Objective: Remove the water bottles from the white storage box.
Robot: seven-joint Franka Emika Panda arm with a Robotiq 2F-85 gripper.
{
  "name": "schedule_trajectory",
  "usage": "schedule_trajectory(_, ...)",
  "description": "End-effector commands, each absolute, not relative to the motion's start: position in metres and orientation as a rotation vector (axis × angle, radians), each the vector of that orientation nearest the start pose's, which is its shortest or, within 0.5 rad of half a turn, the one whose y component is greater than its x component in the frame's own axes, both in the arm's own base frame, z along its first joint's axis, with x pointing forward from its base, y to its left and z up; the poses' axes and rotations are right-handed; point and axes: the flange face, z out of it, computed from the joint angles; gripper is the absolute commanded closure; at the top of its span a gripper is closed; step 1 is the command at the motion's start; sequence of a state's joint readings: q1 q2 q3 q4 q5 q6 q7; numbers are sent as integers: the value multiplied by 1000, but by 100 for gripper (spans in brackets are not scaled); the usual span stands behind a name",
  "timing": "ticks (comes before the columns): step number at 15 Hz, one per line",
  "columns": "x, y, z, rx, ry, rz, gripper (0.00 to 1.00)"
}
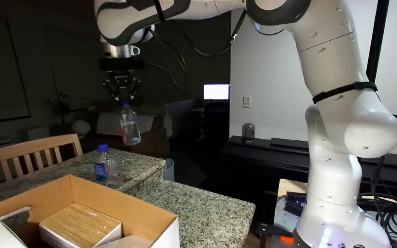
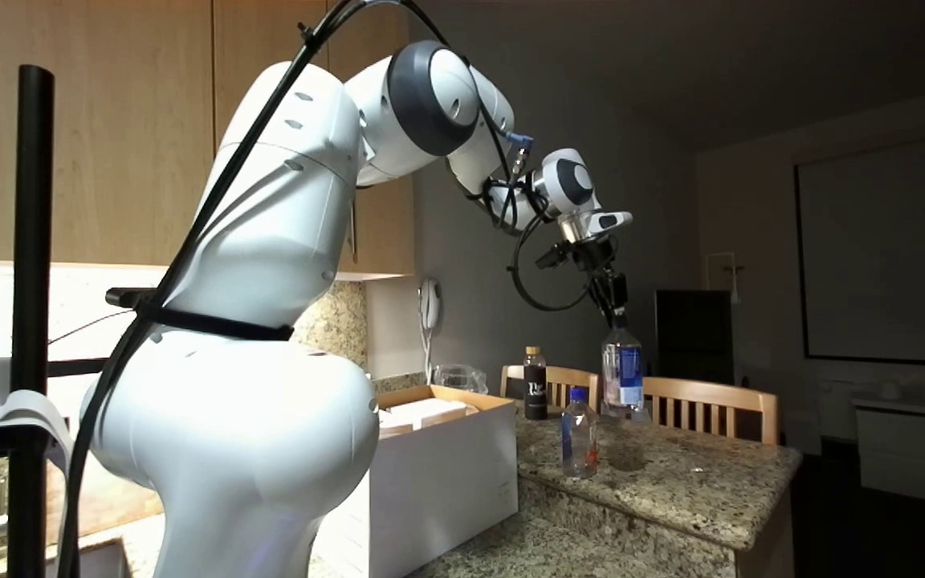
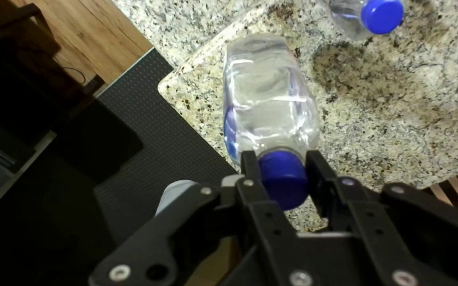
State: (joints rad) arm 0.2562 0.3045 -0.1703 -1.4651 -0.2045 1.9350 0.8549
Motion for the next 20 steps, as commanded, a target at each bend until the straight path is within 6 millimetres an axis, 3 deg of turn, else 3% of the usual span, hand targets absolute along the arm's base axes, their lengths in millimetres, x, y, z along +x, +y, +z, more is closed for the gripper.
schedule_trajectory(1,642,48,505,-2995,1137,-444,85)
schedule_trajectory(6,634,47,446,-2995,1101,-424,85)
schedule_trajectory(10,634,54,414,-2998,1099,-467,85)
schedule_trajectory(14,640,60,400,-2978,1136,-558,85)
schedule_trajectory(20,649,65,396,-2958,1183,-591,85)
